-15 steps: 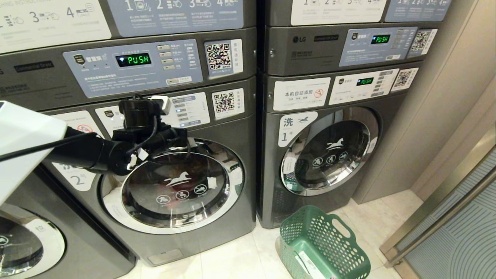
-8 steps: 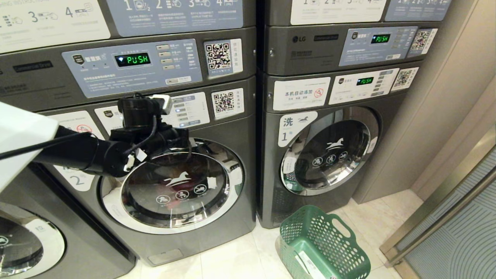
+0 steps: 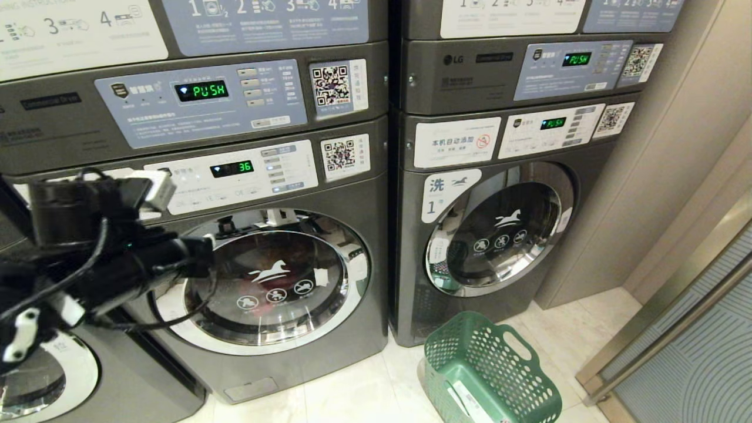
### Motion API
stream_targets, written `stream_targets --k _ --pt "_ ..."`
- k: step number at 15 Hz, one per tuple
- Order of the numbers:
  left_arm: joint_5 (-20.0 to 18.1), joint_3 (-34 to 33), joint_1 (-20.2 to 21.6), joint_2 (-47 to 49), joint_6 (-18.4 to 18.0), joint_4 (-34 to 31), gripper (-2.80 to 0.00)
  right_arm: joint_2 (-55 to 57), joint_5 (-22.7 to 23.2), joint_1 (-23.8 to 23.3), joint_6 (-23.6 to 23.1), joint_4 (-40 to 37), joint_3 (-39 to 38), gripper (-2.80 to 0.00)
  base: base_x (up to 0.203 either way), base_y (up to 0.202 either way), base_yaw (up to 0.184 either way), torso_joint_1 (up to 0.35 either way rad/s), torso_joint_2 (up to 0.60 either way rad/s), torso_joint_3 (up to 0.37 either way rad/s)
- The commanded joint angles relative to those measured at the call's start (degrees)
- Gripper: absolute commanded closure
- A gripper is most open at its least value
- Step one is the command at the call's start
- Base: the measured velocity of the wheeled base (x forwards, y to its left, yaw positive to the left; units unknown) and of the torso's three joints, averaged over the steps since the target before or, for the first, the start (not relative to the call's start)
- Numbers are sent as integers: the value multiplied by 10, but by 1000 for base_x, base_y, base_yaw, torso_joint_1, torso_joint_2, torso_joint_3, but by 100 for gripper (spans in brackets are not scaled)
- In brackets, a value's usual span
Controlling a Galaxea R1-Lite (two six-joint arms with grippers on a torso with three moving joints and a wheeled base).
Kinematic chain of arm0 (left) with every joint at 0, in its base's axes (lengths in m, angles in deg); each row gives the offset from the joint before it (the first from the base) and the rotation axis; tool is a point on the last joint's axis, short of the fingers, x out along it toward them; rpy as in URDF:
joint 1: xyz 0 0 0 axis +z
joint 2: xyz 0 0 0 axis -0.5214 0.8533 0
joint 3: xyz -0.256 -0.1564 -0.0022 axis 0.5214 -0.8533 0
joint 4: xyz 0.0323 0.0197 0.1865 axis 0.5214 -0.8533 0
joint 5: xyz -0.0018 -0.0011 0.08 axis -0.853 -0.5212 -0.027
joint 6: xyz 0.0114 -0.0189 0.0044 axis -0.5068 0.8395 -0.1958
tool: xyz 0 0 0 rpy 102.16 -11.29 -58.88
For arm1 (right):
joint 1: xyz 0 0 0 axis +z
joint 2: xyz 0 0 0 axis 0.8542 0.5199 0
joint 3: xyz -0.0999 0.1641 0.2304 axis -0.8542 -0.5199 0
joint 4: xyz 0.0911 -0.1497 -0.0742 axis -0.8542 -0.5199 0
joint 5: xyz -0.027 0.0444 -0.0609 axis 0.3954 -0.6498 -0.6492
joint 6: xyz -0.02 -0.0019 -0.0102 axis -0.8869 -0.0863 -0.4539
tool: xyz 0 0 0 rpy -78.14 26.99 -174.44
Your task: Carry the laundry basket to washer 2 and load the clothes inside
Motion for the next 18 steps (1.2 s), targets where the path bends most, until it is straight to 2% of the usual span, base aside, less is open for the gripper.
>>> stream_targets --k 1,3,5,6,8,11,12,15,18 --pt "-1 -137 32 -148 3 -1 0 1 0 0 -1 0 0 0 0 0 0 0 0 0" --pt "-1 -263 64 -220 28 -2 0 1 -1 0 0 0 0 0 0 0 0 0 0 0" --pt "-4 -359 82 -297 63 -4 0 1 0 1 -1 0 0 0 0 0 0 0 0 0" --pt "-18 -389 86 -330 78 -13 0 1 0 0 -1 0 0 0 0 0 0 0 0 0" --pt "-53 -397 89 -408 93 -84 0 1 0 0 -1 0 0 0 0 0 0 0 0 0" --pt "-76 -382 81 -573 67 -249 0 1 -1 0 1 0 0 0 0 0 0 0 0 0" --pt "-75 -376 78 -621 55 -286 0 1 -1 0 2 0 0 0 0 0 0 0 0 0" --pt "-81 -372 82 -777 -10 -334 0 1 2 0 -2 0 0 0 0 0 0 0 0 0" --pt "-88 -374 86 -873 -25 -345 0 1 0 0 5 0 0 0 0 0 0 0 0 0"
